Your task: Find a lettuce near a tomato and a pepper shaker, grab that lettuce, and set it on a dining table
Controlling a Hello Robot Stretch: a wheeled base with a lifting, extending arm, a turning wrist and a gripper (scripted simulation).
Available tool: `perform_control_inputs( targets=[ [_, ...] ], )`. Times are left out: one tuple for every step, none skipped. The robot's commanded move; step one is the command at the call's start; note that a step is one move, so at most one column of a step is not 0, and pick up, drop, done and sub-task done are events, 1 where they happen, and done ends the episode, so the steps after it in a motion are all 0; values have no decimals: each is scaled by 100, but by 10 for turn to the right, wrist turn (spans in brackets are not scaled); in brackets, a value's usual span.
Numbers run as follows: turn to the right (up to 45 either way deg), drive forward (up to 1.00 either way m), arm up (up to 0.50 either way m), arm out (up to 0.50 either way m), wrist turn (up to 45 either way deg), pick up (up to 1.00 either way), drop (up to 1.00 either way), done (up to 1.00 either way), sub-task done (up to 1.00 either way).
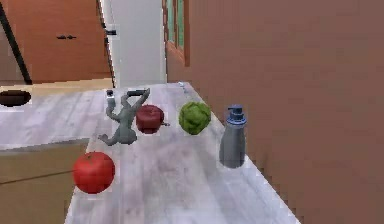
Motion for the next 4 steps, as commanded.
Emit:
perform_control_inputs(
  targets=[
    [-450, 0, 0, 0, 0, 0, 0, 0, 0],
    [-390, 0, 0, 0, 0, 0, 0, 0, 0],
    [0, 0, 50, 0, 0, 0, 0, 0, 0],
    [0, 0, 38, 0, 0, 0, 0, 0, 0]
  ],
)
